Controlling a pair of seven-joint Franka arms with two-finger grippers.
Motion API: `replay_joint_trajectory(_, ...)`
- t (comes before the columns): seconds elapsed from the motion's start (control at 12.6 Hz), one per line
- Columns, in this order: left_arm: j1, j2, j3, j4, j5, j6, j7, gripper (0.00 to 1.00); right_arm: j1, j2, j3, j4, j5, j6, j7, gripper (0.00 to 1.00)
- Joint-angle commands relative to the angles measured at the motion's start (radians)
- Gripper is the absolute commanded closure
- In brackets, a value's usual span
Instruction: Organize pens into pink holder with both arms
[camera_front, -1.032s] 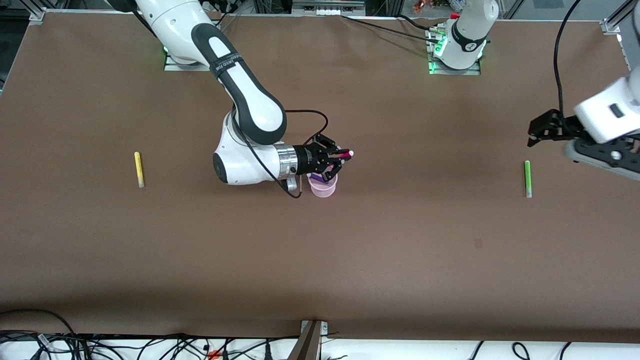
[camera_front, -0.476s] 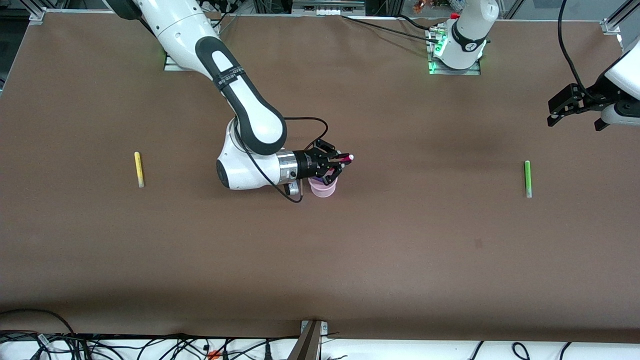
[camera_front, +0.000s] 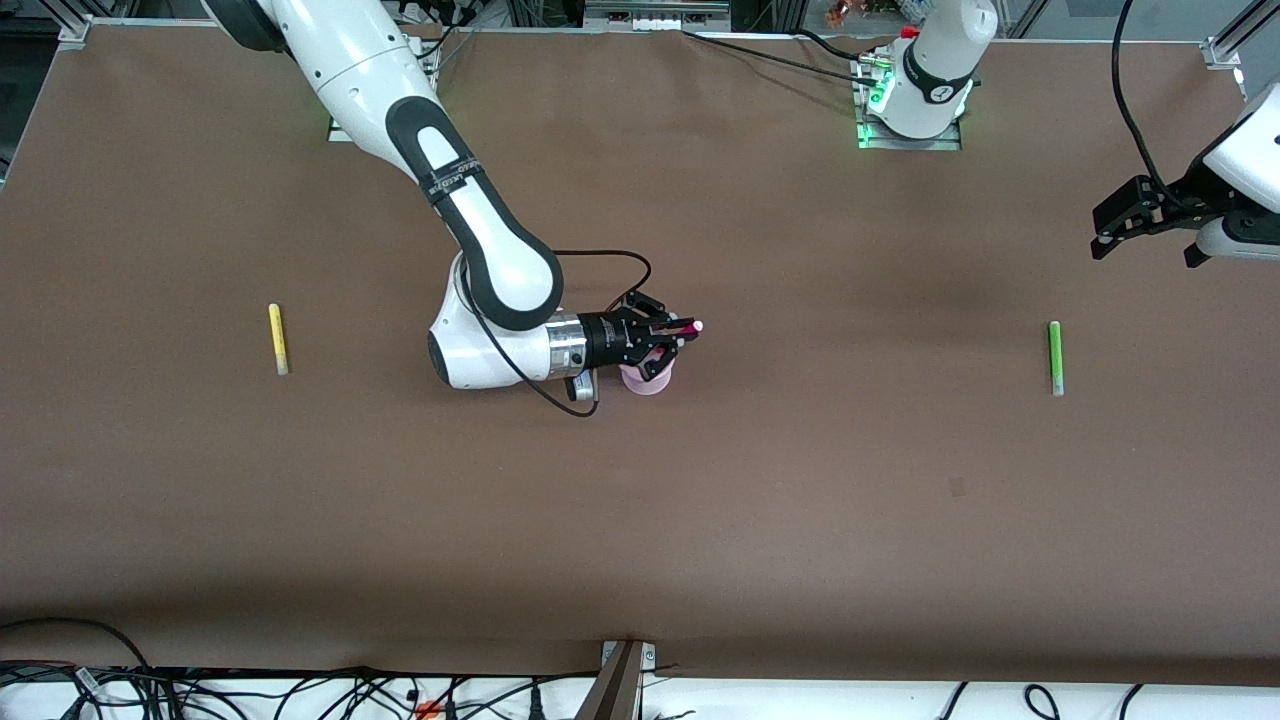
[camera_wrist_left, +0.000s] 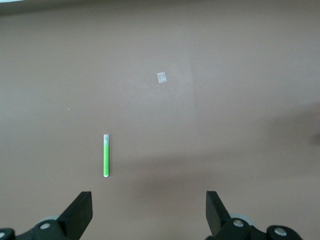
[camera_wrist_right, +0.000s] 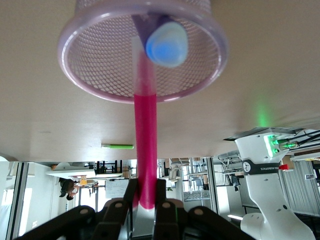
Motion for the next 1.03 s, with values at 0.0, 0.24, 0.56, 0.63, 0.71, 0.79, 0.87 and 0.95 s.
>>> replay_joint_trajectory(0.0, -0.007, -0.001, 0.004, 0.003, -0.001, 0.008, -0.013, 0.00, -0.019, 0.014, 0.006, -0.006, 0.024, -0.014, -0.059, 1.00)
replay_joint_trajectory(0.24, -0.018, -0.001, -0.004, 0.009, -0.001, 0.008, -0.012, 0.00, -0.025, 0.017, 0.006, -0.006, 0.024, -0.014, -0.069, 0.89)
replay_joint_trajectory(0.56, -0.018, 0.003, -0.044, 0.024, 0.012, 0.000, -0.012, 0.00, -0.029, 0.015, 0.006, -0.006, 0.023, -0.020, -0.070, 0.31)
replay_joint_trajectory(0.63, -0.015, 0.003, -0.042, 0.024, 0.012, 0.002, -0.012, 0.00, -0.029, 0.012, 0.006, -0.004, 0.023, -0.020, -0.070, 0.02)
replay_joint_trajectory(0.71, -0.007, 0.003, -0.041, 0.023, 0.012, 0.002, -0.010, 0.00, -0.029, 0.006, 0.006, -0.001, 0.020, -0.020, -0.061, 0.00)
replay_joint_trajectory(0.79, -0.006, 0.003, -0.038, 0.023, 0.012, 0.002, -0.012, 0.00, -0.031, 0.000, 0.003, 0.005, 0.012, -0.020, -0.049, 0.00)
replay_joint_trajectory(0.87, -0.006, 0.003, -0.038, 0.024, 0.012, 0.002, -0.012, 0.00, -0.029, -0.010, -0.005, 0.010, 0.000, -0.020, -0.047, 0.00)
replay_joint_trajectory(0.95, -0.007, 0.003, -0.041, 0.024, 0.012, 0.002, -0.012, 0.00, -0.034, -0.030, -0.017, 0.011, -0.040, -0.020, -0.050, 0.00)
